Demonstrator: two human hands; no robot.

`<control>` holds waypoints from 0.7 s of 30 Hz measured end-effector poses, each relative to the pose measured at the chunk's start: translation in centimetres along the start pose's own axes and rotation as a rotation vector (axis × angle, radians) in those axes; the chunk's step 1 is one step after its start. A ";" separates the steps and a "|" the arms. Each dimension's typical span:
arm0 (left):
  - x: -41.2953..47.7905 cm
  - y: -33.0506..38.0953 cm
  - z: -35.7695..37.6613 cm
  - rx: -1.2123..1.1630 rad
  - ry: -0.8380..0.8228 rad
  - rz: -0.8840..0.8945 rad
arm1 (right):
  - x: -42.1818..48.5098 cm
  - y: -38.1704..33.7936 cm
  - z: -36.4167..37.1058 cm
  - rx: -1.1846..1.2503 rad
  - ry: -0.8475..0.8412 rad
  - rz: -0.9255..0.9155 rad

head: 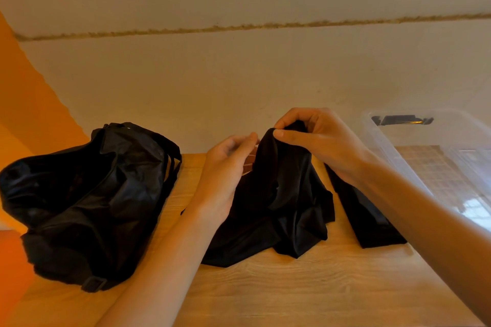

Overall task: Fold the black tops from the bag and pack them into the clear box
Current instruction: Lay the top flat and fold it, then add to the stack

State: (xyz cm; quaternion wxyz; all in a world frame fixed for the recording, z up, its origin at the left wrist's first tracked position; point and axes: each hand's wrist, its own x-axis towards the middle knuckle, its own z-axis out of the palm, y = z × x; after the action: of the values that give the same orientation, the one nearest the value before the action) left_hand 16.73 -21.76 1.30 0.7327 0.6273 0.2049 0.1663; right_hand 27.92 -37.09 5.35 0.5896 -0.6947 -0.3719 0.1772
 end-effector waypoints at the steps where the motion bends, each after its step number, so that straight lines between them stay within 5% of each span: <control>1: 0.3 -0.1 -0.1 0.016 0.013 -0.033 | 0.0 0.0 -0.2 -0.003 0.008 -0.002; 5: 1.0 -0.3 -0.4 0.193 -0.039 -0.262 | 0.1 0.2 -0.7 0.002 0.027 0.001; 8: 0.6 -0.6 -0.3 0.256 -0.109 -0.266 | 0.1 0.3 -0.9 0.014 0.015 -0.001; 14: 0.2 0.0 -0.3 -0.001 -0.077 0.014 | 0.4 0.4 -0.9 -0.088 0.031 -0.030; 18: 0.3 0.7 -0.7 0.103 0.197 0.376 | 0.6 0.5 -1.3 -0.061 0.066 -0.004; 21: 0.4 1.5 -1.1 0.084 0.314 0.444 | 0.7 0.7 -1.4 -0.015 0.070 0.020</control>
State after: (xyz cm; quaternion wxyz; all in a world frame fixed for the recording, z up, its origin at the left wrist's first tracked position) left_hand 16.49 -20.36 2.61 0.6109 0.6531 0.1801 0.4097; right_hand 29.57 -37.54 5.12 0.5953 -0.7087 -0.3451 0.1558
